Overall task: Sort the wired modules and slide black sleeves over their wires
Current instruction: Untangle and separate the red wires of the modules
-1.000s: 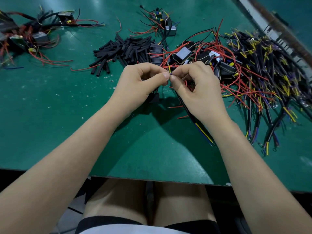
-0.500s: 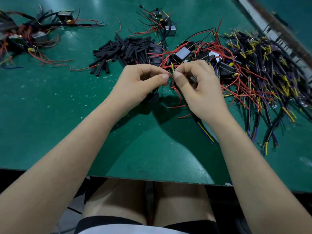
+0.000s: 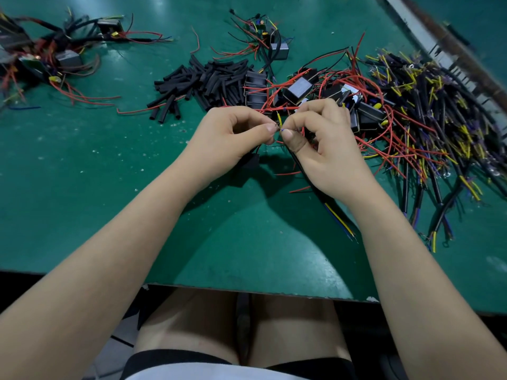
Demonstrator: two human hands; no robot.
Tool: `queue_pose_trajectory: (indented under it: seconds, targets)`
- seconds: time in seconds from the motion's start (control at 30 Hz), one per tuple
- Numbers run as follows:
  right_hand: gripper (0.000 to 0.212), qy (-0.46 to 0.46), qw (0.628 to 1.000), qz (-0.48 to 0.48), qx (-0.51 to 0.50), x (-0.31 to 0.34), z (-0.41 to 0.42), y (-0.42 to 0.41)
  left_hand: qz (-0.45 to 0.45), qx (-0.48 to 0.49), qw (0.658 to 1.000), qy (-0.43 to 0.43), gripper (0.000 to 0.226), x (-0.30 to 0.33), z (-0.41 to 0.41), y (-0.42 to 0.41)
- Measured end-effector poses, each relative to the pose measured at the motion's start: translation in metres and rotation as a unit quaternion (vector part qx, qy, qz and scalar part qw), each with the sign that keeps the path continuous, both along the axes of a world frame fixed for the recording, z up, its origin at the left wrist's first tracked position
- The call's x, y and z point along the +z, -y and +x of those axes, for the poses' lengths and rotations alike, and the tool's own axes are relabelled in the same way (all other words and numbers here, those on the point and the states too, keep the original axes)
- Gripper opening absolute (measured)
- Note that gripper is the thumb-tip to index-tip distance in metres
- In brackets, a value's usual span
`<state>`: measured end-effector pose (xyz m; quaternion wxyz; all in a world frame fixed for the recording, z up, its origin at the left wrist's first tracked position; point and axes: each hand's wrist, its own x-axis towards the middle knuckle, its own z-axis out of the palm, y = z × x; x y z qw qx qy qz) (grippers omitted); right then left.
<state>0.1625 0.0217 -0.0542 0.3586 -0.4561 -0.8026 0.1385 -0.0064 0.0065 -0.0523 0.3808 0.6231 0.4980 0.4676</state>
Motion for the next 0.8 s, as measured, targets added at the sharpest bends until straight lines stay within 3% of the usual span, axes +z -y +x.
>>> queue_pose_trajectory:
  seconds: [0.53, 0.8]
  targets:
    - [0.015, 0.058, 0.998, -0.004, 0.013, 0.0011, 0.0030, -0.0022, 0.051, -0.017, 0.997, -0.048, 0.007, -0.0049, -0.0022, -0.0020]
    - [0.009, 0.023, 0.999, -0.045, 0.007, 0.0031, 0.0021, 0.0005, 0.151, 0.006, 0.980, -0.132, 0.006, -0.0056, -0.0054, 0.0003]
